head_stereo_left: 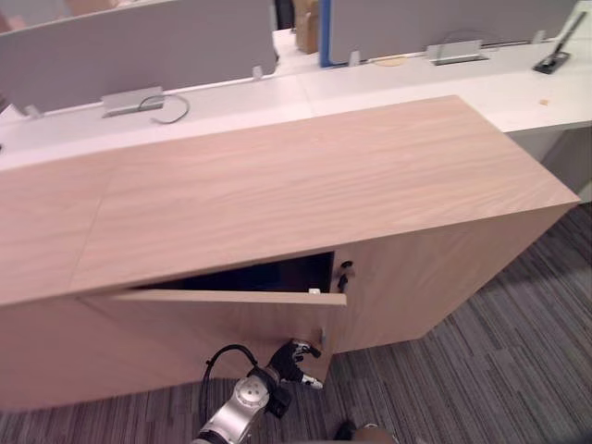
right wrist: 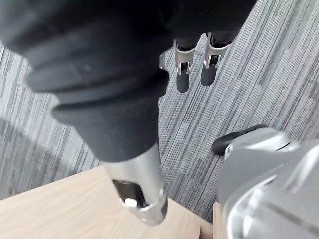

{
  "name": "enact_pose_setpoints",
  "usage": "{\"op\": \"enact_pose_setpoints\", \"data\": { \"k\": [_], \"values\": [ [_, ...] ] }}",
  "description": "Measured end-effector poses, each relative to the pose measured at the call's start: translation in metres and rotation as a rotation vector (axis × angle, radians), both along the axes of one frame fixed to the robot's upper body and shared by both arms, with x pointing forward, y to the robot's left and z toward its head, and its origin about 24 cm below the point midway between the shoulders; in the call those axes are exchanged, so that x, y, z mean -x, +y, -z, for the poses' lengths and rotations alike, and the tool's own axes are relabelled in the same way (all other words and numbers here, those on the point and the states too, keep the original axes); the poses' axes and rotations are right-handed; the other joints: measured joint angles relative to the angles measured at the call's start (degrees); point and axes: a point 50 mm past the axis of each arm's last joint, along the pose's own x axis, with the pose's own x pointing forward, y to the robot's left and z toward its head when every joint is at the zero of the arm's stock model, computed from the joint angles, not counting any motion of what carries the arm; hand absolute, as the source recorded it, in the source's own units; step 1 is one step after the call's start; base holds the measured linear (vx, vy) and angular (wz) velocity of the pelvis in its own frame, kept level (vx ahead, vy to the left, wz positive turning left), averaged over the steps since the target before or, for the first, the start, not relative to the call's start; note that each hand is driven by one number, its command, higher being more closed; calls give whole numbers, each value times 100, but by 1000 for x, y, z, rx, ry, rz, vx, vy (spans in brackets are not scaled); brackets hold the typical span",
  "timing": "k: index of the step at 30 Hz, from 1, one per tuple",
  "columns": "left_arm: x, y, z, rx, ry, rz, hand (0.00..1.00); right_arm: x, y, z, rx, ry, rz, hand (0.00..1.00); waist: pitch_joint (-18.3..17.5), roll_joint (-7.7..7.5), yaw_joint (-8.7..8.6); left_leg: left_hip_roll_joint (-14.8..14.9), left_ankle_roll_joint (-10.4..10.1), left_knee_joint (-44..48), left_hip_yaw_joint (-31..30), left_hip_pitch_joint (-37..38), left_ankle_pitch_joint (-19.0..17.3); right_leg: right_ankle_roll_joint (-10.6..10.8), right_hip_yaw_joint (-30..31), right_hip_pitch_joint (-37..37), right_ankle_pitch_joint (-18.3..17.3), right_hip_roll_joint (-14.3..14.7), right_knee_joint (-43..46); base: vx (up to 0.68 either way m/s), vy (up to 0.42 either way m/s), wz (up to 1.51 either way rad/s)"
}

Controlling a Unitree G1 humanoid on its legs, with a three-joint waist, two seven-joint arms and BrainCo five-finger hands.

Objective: Walk over to the cabinet, pick up the folder, carry it to the office cabinet, place the folder inside the office cabinet, then close the office cabinet door

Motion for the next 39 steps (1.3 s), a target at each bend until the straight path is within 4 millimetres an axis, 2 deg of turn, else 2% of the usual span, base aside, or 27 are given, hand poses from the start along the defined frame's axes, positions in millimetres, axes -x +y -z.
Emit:
{"op": "enact_pose_setpoints", "data": {
  "k": [1,2,3,4,5,6,7,8,10,12,14,18,19,24,28,36,39],
  "values": [
    [-1,2,0,13,4,-38,0,-6,-2,-1,9,-9,-14,0,5,-6,81,-202,70,-196,-94,-163,-159,41,267,168,25,-2,-80,222,16,-91],
    [-1,3,0,18,5,-50,0,-8,-2,-1,10,-11,-20,0,5,-4,105,-257,71,-276,-156,-204,-179,57,328,202,34,-12,-92,150,86,-116],
    [1,11,-1,34,7,-113,0,-17,0,-2,9,-24,-53,0,13,-8,224,-483,8,-753,-379,-327,-164,155,624,299,100,-14,-77,191,179,-141],
    [5,20,0,54,13,-194,0,-23,1,-2,11,-34,-73,0,10,2,270,-778,-96,-1936,-761,-321,17,229,921,400,124,5,-80,191,179,-137],
    [6,21,0,58,17,-209,0,-23,1,-2,12,-33,-75,0,4,21,278,-838,-96,-2245,-840,-299,174,251,956,423,130,16,-96,178,201,-115],
    [10,21,0,80,21,-255,0,-23,0,-3,21,-27,-100,0,19,182,302,-881,-112,-3214,-1122,-275,1304,452,1116,544,152,246,-216,133,166,-67],
    [21,24,5,78,50,-271,0,-20,9,0,2,-14,-118,0,-20,113,251,-971,-127,-3304,-1097,-81,1247,607,1223,694,268,199,-450,181,194,-58],
    [25,24,7,83,62,-287,0,-17,12,1,-5,-6,-129,0,-30,42,238,-1057,-117,-3523,-1083,39,1277,676,1225,769,322,156,-616,181,167,-17],
    [31,29,10,88,86,-331,0,-3,20,4,-25,27,-145,0,-40,-28,240,-1298,-39,-4179,-1054,227,1605,755,1210,801,463,41,-924,95,123,13],
    [44,47,22,93,154,-463,0,2,24,5,-33,40,-160,0,20,-34,251,-1498,22,-4993,-1077,463,2014,817,1141,799,617,3,-1179,30,105,17],
    [54,65,34,70,220,-584,0,9,27,7,-43,56,-157,0,35,-65,280,-1544,17,-5346,-1153,641,2190,828,1051,906,649,20,-1262,26,39,20],
    [78,99,49,45,298,-793,0,10,28,6,-41,54,-164,0,34,-110,330,-1575,12,-5468,-1283,769,2242,854,883,1126,664,49,-1424,27,-4,18],
    [81,103,51,45,309,-818,0,9,28,6,-40,53,-164,0,34,-114,348,-1574,11,-5469,-1288,782,2242,855,876,1150,665,58,-1443,30,-19,9],
    [126,120,75,25,504,-982,0,6,29,6,-35,43,-194,0,19,-134,398,-1567,-20,-5481,-1337,840,2226,855,816,1265,662,114,-1520,5,-11,4],
    [146,136,81,13,561,-1103,0,4,31,6,-41,39,-198,0,-19,-188,432,-1567,-31,-5497,-1441,844,2229,855,715,1369,661,147,-1597,11,-25,14],
    [189,144,86,-32,691,-1207,0,2,37,9,-64,46,-207,0,-84,-333,548,-1607,-34,-5501,-1577,843,2231,861,574,1459,655,136,-1627,-2,-1,8],
    [198,144,86,-44,715,-1219,0,-1,40,9,-72,45,-228,0,-109,-380,566,-1617,-31,-5502,-1608,840,2235,867,546,1468,650,127,-1637,-8,1,6]
  ]
}}
